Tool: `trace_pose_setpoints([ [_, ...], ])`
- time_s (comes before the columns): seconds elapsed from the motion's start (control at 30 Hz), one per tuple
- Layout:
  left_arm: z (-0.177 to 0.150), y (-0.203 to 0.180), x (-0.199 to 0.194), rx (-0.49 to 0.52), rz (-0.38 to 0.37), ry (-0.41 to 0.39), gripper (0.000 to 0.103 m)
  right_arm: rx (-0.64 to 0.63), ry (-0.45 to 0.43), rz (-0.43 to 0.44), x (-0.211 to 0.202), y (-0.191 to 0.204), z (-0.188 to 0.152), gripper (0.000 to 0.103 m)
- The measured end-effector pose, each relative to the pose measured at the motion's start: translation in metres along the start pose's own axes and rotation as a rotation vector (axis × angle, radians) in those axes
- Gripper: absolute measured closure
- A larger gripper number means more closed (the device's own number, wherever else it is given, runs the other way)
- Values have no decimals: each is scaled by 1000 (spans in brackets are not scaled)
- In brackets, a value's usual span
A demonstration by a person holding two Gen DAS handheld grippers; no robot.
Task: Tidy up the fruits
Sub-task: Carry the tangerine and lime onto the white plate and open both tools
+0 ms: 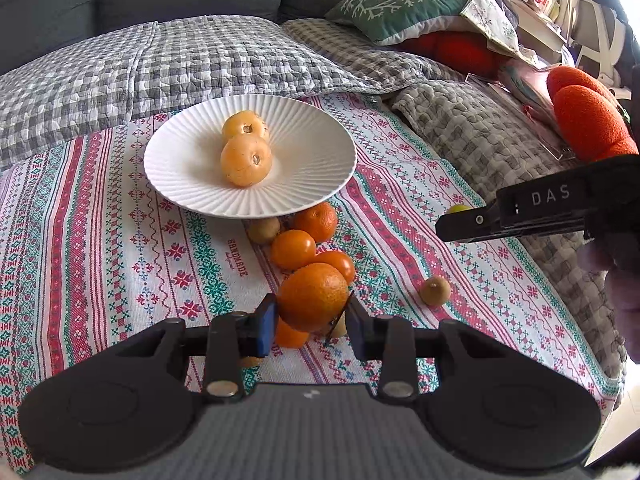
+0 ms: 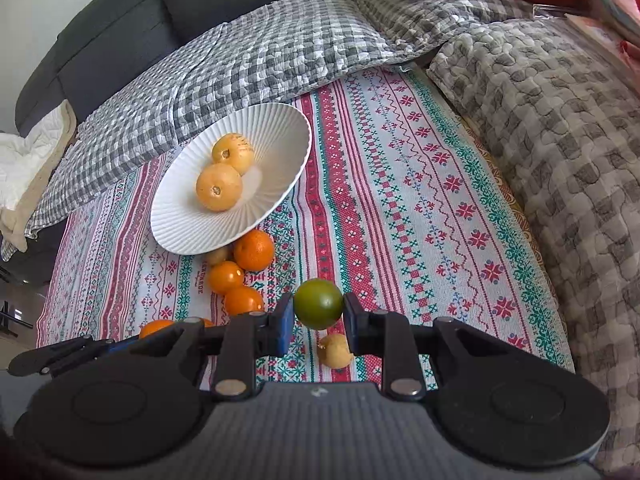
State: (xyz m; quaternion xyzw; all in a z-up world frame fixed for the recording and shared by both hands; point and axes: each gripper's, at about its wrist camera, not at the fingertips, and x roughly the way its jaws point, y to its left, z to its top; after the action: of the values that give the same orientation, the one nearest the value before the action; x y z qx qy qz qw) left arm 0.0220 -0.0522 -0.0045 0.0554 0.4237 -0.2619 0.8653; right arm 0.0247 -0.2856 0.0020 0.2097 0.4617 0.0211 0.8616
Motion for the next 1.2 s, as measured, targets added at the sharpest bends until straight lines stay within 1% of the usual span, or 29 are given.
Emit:
trace_pose_setpoints([
  [0.17,19,9,-2,-39,26,-44,80,4,-39,47,3,13,11,80],
  [0.33,45,23,2,-82,79,-88,80,-1,-86,80,11,24,25,80],
  [0.43,57,31,7,-81,97,-100,80,-12,-115,85,17,28,32,80],
  [0.53,65,37,15,-52,129,-105,80,-19,-144,79,28,31,40,80],
  [0.7,79,53,30,-59,160,-97,80,-39,-167,55,45,36,49,80],
  [0.87,90,65,45,-64,145,-97,80,-63,-169,40,65,40,53,80],
  [1.03,98,73,62,-49,153,-85,79,-132,-163,-7,80,48,49,80],
  [1.2,102,76,77,-6,154,-63,79,-219,-168,-56,86,57,44,80],
])
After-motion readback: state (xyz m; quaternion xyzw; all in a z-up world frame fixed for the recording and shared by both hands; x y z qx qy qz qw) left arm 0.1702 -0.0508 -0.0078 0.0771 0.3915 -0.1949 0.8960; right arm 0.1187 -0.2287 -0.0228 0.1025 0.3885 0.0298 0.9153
